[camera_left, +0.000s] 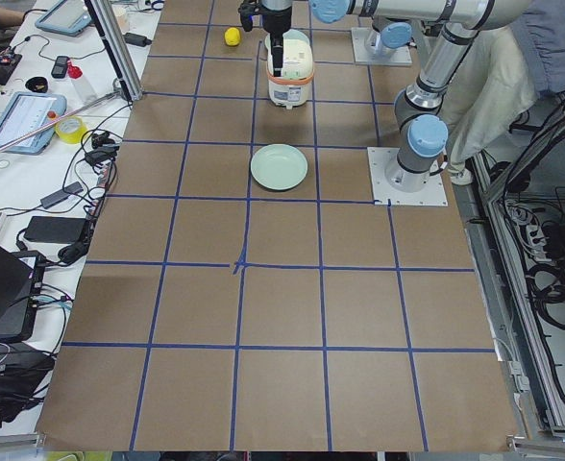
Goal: Press rice cooker button
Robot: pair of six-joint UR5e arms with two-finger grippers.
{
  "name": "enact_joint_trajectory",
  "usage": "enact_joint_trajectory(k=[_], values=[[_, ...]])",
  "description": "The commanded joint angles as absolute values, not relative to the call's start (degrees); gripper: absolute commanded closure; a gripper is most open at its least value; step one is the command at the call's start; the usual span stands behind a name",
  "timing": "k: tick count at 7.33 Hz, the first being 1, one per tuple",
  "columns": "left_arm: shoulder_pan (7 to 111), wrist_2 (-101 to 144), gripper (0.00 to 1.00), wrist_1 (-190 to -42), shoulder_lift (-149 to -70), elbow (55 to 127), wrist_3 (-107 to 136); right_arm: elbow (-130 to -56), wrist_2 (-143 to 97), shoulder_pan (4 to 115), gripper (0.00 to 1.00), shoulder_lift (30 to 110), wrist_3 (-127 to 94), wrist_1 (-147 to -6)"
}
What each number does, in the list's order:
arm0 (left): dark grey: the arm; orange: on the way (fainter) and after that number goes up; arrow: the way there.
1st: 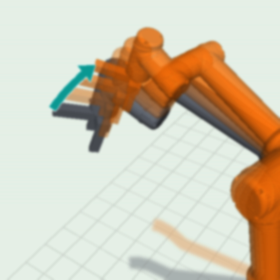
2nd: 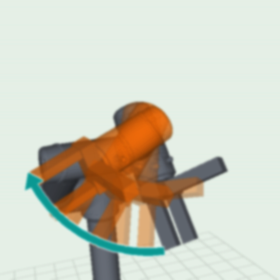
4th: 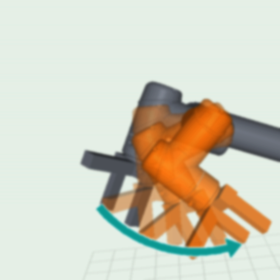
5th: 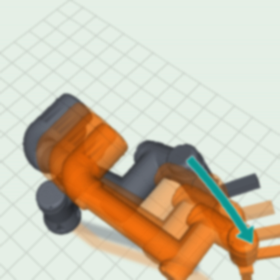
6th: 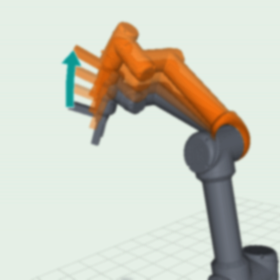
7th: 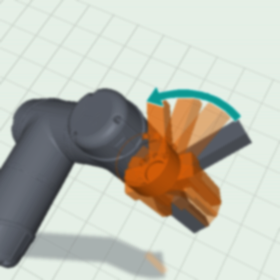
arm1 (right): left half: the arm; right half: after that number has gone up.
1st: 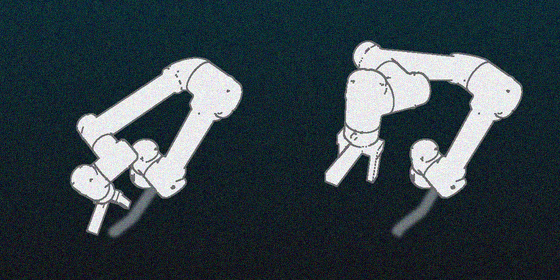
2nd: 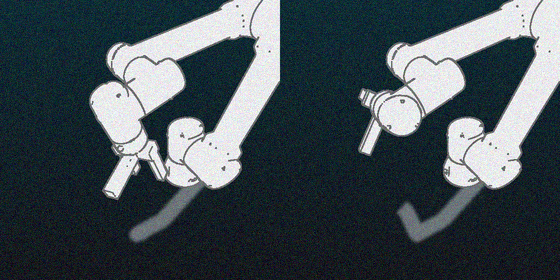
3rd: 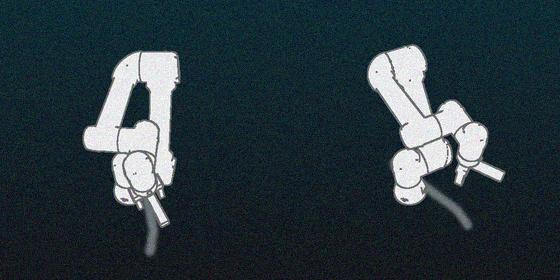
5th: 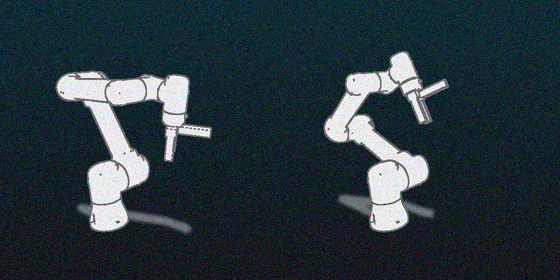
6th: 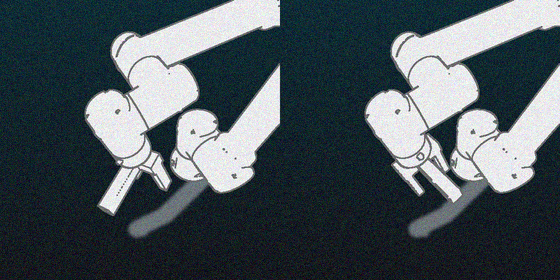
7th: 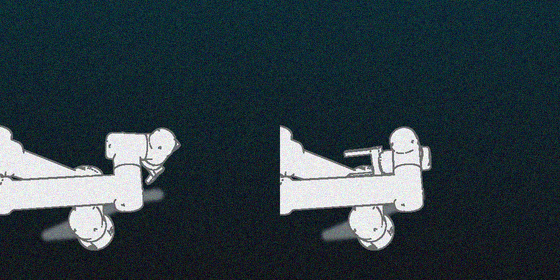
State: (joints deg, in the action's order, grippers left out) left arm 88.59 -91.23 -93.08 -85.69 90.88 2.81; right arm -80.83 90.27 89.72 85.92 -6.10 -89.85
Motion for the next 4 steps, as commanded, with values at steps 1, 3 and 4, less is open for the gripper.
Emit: enact_joint_trajectory(k=[1,3,4], values=[[88.59,-91.23,0.0,-93.08,-85.69,90.88,2.81,-80.86,90.09,89.82,0.0,85.96,-6.24,-89.56],[88.59,-91.23,0.0,-93.08,-85.69,90.88,2.81,-81.9,89.39,90.26,0.1,86.04,-6.94,-89.47],[88.59,-91.23,0.0,-93.08,-85.69,90.88,2.81,-83.57,89.21,91.57,0.35,86.04,-6.94,-89.99]])
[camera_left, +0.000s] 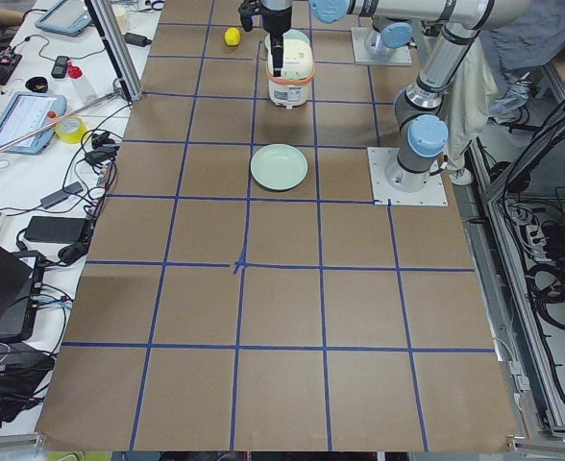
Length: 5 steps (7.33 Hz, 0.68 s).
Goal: Press rice cooker button
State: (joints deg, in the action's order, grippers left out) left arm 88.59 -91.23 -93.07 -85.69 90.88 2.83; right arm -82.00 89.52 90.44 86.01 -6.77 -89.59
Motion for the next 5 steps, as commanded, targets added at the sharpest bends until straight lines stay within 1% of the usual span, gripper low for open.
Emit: enact_joint_trajectory(k=[1,3,5], values=[[88.59,-91.23,0.0,-93.08,-85.69,90.88,2.9,-85.67,89.3,94.71,0.57,86.04,-7.38,-89.91],[88.59,-91.23,0.0,-93.08,-85.69,90.88,2.81,-89.28,89.21,98.34,0.86,86.04,-12.81,-90.88],[88.59,-91.23,0.0,-93.08,-85.69,90.88,2.81,-94.02,89.3,102.55,0.97,86.04,-13.79,-92.1]])
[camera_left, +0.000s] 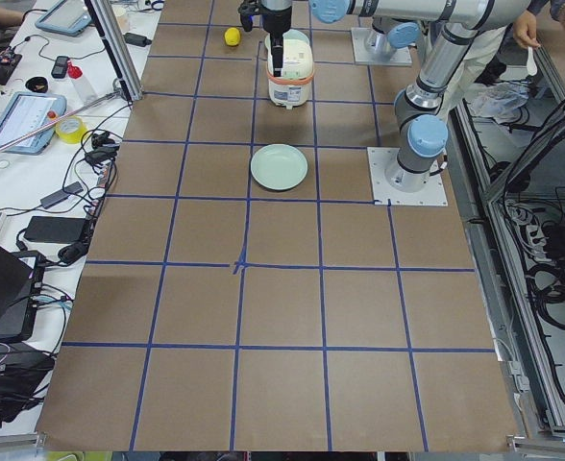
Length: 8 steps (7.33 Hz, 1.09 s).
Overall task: Press rice cooker button
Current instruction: 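Move the right gripper down onto the rice cooker's green lid button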
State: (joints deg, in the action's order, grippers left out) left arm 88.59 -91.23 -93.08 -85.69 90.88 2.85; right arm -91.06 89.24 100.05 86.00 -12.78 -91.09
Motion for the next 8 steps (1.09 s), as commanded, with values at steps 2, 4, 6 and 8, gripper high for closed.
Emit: enact_joint_trajectory(k=[2,4,6,8], values=[[88.59,-91.23,0.0,-93.08,-85.69,90.88,2.9,-96.41,89.21,103.79,0.97,85.96,-14.85,-93.51],[88.59,-91.23,0.0,-93.08,-85.69,90.88,2.81,-99.13,88.51,104.67,0.97,86.04,-15.73,-94.83],[88.59,-91.23,0.0,-93.08,-85.69,90.88,2.81,-100.8,87.71,105.38,0.96,85.78,-15.73,-94.83],[88.59,-91.23,0.0,-93.08,-85.69,90.88,2.81,-100.9,87.71,105.38,0.96,85.43,-15.65,-94.92]])
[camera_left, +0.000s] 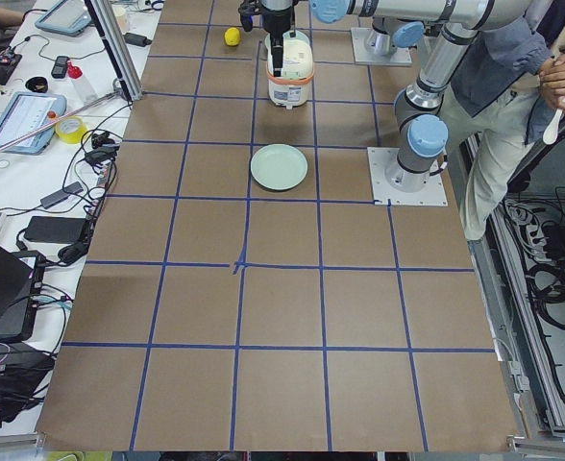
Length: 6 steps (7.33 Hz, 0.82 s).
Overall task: Press rice cooker button
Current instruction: 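Press the green button on the rice cooker lid with the right gripper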
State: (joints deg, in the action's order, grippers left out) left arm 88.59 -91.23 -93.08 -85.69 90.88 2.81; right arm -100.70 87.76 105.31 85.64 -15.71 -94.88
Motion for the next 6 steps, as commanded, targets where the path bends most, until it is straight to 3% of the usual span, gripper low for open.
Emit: enact_joint_trajectory(k=[1,6], values=[[88.59,-91.23,0.0,-93.08,-85.69,90.88,2.81,-101.07,87.71,105.55,0.96,85.17,-15.64,-96.23],[88.59,-91.23,0.0,-93.08,-85.69,90.88,2.9,-102.3,87.63,106.35,0.95,85.17,-15.82,-98.09]])
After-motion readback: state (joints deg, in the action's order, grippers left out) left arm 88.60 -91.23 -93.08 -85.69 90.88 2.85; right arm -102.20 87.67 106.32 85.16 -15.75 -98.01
